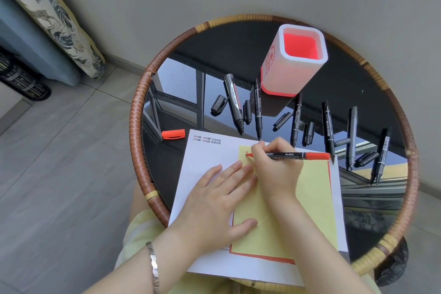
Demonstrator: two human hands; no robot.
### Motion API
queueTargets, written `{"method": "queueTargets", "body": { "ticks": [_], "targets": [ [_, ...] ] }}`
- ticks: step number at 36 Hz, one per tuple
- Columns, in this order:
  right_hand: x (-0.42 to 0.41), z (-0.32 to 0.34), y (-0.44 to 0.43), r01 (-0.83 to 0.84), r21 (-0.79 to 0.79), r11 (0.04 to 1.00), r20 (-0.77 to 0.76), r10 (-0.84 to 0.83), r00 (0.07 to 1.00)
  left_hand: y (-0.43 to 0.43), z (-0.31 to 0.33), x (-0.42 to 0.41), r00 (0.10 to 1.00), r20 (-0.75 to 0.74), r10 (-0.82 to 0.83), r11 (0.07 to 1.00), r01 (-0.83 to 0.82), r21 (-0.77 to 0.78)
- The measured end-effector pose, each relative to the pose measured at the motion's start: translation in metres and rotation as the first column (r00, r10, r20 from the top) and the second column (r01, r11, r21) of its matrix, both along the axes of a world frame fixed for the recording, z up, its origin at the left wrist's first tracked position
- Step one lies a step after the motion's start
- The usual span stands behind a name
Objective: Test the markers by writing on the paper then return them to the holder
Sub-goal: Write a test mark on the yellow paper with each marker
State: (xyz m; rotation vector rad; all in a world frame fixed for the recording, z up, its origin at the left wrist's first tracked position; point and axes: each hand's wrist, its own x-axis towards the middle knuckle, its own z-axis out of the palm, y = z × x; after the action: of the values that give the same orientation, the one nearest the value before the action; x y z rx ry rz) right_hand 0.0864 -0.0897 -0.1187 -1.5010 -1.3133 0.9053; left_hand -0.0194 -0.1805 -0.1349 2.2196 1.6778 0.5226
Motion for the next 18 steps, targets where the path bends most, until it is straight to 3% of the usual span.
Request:
{"method": "queueTargets", "body": {
  "ticks": [10,18],
  "targets": [
    [0.0011,-0.0006,-0.0006,-0.020,-0.024,1.000,0.003,0.020,1.000,-0.0004,0.0001,-0.0003,1.000,-0.013,-0.002,1.000,0.002,-0.004],
    [0.0005,-0.0029,-0.0012,0.096,0.051,0.994,0.029,-0.098,0.995,-0.0004,0.0004,-0.0004,0.999,-0.035,-0.005,1.000,0.005,-0.007]
  ]
}}
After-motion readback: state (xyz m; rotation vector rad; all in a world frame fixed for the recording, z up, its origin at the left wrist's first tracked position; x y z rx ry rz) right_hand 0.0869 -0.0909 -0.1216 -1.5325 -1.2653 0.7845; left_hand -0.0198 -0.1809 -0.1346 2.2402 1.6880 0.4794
